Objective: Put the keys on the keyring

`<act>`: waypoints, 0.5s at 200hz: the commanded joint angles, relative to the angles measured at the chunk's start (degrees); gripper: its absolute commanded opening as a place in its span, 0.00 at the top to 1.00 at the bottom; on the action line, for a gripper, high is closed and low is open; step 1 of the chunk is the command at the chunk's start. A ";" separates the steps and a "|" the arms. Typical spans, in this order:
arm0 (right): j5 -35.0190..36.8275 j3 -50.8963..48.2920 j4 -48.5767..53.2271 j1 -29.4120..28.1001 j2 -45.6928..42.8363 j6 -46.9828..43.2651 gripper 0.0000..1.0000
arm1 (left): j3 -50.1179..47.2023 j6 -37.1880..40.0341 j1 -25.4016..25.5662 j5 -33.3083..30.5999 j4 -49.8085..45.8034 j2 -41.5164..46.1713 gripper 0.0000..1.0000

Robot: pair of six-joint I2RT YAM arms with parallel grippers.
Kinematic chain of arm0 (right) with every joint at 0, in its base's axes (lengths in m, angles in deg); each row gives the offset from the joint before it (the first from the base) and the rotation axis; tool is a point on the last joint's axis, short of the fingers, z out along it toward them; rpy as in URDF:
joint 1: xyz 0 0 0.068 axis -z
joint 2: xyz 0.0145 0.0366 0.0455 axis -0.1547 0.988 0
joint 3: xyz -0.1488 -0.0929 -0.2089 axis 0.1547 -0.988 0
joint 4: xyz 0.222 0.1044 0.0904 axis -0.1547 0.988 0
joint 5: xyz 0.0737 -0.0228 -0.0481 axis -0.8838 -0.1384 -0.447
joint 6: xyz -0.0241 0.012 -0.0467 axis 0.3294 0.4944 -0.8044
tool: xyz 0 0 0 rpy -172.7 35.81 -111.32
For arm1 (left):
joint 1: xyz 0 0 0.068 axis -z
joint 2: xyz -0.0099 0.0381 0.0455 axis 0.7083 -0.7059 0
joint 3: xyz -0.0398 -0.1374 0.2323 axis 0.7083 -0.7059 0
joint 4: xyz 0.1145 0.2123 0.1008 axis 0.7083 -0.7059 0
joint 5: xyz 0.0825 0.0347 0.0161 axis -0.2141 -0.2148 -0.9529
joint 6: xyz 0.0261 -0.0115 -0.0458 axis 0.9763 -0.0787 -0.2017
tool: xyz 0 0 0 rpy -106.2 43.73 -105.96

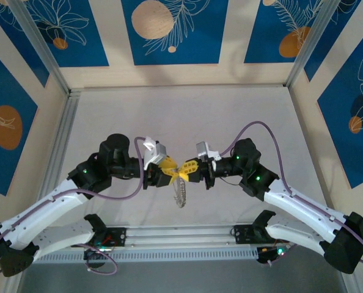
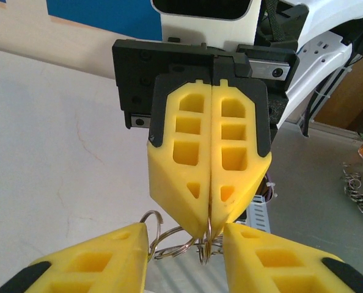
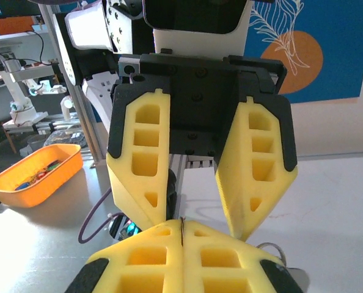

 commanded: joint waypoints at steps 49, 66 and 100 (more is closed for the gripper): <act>-0.99 0.30 -4.77 -0.26 -0.64 0.42 1.00 | -0.54 -0.33 -0.44 0.86 -0.38 -0.32 0.73; -0.94 0.24 -4.83 -0.76 -0.35 0.23 1.00 | -1.09 -0.63 -0.45 1.06 1.02 -0.47 0.81; -1.32 -0.02 -4.66 -1.65 0.05 0.05 1.00 | -2.60 -1.36 -0.44 0.19 3.85 -0.41 1.00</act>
